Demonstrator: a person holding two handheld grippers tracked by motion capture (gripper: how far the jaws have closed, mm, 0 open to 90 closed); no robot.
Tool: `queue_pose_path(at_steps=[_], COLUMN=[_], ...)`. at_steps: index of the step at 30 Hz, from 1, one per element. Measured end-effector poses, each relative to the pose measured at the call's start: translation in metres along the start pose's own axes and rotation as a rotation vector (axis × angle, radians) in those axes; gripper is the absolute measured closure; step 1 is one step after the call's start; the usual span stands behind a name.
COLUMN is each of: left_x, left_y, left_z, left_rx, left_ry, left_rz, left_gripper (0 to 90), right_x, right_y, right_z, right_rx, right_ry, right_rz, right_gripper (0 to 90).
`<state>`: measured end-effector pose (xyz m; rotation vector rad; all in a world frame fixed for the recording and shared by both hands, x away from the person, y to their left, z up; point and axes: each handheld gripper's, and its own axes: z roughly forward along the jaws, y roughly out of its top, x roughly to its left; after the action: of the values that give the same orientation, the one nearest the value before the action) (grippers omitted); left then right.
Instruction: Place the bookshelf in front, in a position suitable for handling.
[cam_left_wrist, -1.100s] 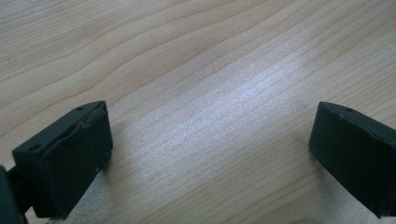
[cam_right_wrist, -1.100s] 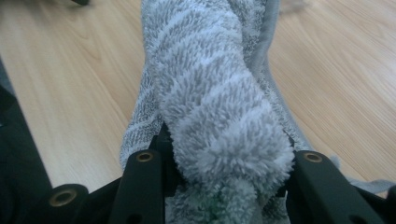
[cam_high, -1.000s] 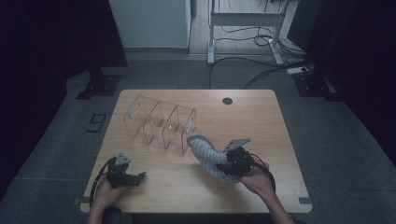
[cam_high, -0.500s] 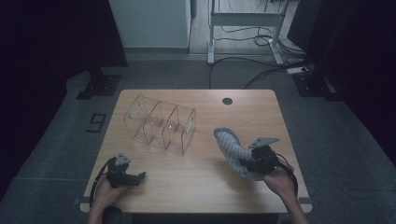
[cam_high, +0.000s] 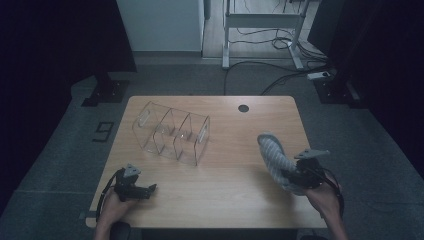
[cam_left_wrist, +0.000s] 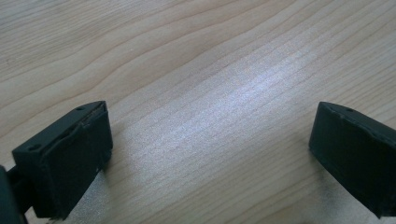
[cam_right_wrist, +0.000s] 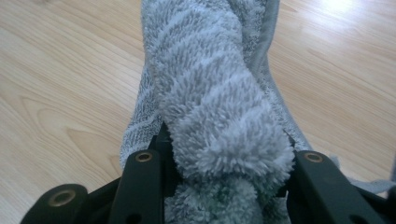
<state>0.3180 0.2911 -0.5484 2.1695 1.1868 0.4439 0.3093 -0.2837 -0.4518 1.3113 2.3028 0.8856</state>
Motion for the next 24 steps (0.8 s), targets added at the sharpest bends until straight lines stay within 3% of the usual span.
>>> queue_pose_path(at_steps=[6, 16, 21, 24], left_x=[0.000, 0.000, 0.000, 0.000], left_y=[0.000, 0.000, 0.000, 0.000], left_z=[0.000, 0.000, 0.000, 0.000], left_rx=[0.001, 0.002, 0.002, 0.000], left_ry=[-0.001, -0.002, -0.002, -0.003], left_rz=[0.000, 0.001, 0.001, 0.000], left_gripper=[0.0, 0.0, 0.0, 0.0], right_x=[-0.006, -0.006, -0.008, -0.009], right_y=[-0.011, -0.031, -0.041, -0.043], right_z=[0.003, 0.033, 0.046, 0.048], right_rx=[0.009, 0.078, 0.135, 0.141], right_ry=[-0.014, -0.007, -0.019, -0.014], right_rz=[0.026, 0.028, 0.018, 0.024], right_gripper=[59.2, 56.4, 52.2, 47.6])
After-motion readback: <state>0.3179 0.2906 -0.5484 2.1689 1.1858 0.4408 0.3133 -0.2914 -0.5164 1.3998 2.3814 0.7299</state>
